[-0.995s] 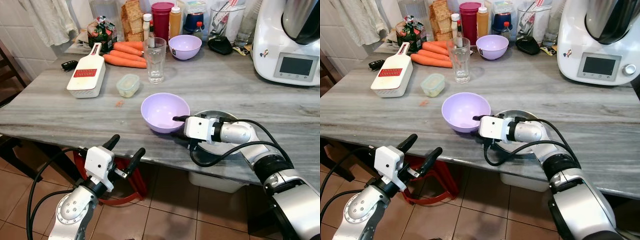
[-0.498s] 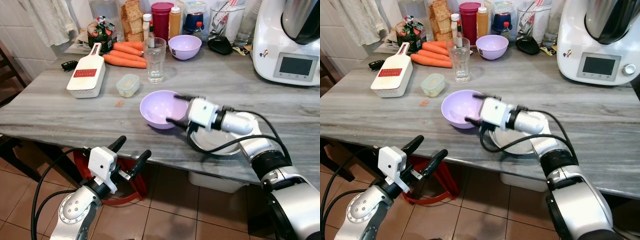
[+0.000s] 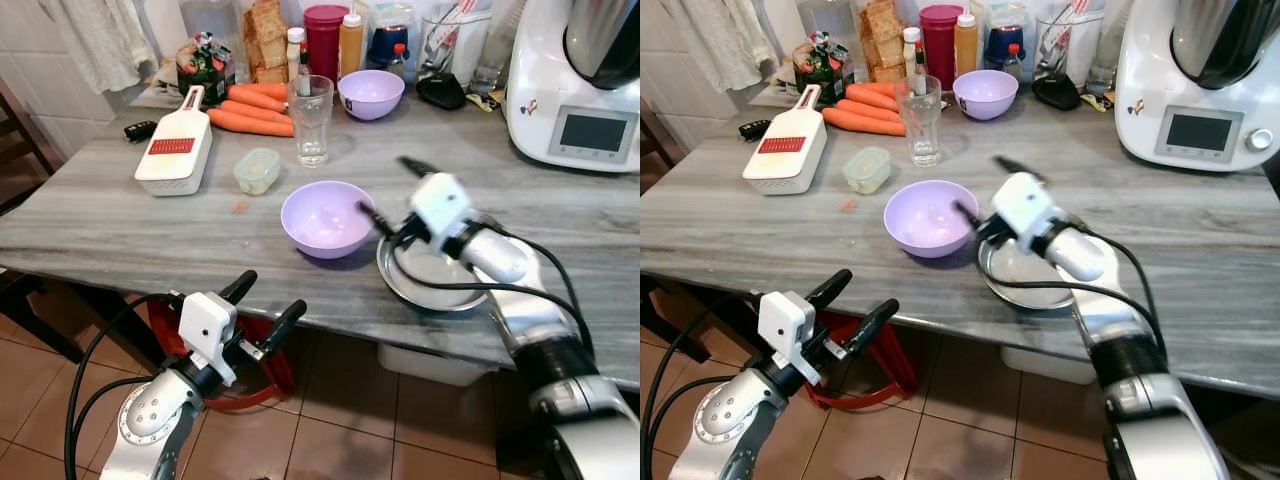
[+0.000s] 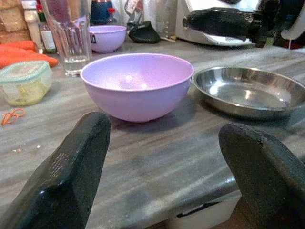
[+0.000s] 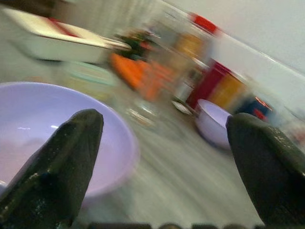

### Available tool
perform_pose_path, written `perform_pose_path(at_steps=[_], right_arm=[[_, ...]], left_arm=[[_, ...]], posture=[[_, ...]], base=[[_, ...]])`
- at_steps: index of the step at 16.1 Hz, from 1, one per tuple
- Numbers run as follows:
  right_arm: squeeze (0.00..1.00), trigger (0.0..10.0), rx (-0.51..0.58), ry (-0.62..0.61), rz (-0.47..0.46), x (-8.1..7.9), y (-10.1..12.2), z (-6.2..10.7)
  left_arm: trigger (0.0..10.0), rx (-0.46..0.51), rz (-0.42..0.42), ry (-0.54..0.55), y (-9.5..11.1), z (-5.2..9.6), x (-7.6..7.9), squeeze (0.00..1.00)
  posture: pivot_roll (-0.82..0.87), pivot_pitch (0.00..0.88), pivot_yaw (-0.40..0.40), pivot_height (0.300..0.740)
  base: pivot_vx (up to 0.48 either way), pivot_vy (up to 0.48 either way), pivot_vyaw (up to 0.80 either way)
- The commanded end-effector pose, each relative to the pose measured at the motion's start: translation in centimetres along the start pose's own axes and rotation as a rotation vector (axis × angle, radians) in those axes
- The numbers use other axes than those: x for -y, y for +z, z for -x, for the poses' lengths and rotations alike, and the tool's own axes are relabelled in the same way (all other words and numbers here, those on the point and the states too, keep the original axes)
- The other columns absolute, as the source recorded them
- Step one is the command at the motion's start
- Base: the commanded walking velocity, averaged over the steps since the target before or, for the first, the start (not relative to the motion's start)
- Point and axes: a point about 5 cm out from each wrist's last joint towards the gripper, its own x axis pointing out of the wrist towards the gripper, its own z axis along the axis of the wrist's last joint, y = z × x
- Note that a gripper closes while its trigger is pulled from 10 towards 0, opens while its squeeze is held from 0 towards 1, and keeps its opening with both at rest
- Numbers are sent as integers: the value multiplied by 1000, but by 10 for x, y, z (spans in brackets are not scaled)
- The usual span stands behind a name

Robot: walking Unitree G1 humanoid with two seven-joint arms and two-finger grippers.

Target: Setting the table

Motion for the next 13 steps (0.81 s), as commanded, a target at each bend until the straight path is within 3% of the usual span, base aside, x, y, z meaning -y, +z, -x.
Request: perform_pose_path(at_steps=[1, 7, 8, 13], right_arm=[[1000, 10000, -49, -81, -40, 5, -3, 6], [1000, 10000, -281, -162, -202, -17, -25, 30], [1000, 10000, -338, -181, -274, -19, -28, 33], [1000, 10000, -434, -165, -355, -25, -30, 37]], left_arm=[[10000, -2, 2, -7, -1, 1, -1, 0], [10000, -2, 9, -17, -3, 0, -1, 0], [10000, -2, 10, -17, -3, -1, -1, 0], [10000, 3, 15, -17, -3, -3, 0, 0]], posture=[[-43, 77, 50, 740], [-52, 80, 51, 740], [-53, 83, 52, 740], [-56, 83, 52, 740]], base=[[0, 0, 0], [0, 0, 0], [0, 0, 0], [0, 0, 0]])
